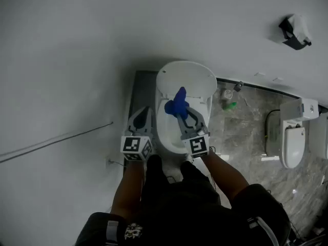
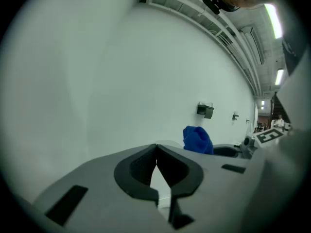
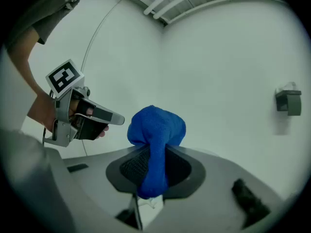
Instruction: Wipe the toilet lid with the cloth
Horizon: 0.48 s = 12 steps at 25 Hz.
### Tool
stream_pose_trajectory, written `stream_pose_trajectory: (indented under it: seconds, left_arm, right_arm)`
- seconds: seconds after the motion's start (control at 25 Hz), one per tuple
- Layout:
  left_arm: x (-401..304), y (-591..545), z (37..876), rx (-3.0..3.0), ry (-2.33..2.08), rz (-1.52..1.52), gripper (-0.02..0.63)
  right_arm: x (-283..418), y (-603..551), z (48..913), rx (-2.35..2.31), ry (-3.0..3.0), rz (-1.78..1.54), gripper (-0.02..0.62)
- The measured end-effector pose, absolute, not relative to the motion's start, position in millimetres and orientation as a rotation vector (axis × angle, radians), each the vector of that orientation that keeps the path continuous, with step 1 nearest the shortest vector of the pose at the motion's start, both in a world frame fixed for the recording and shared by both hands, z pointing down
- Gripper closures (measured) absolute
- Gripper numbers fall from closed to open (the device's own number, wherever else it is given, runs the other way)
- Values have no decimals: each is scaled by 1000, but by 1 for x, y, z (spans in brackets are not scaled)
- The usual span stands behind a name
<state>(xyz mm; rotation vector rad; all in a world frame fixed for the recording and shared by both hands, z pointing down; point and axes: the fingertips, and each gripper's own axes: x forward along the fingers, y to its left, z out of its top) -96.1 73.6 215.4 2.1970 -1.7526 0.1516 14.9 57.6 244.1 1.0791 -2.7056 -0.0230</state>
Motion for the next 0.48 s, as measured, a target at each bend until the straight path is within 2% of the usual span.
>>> stream_pose_trajectory:
  seconds: [0.2,0.48]
  left_arm:
    - [-133,24,262,2254,-1694,225,595]
    - [-160,-21,330,2275,-1598,288,595]
  right_arm:
    - [-34,13,285,1087,-2649,-53,517]
    - [-68,-28,325,1153,-2575,-72,517]
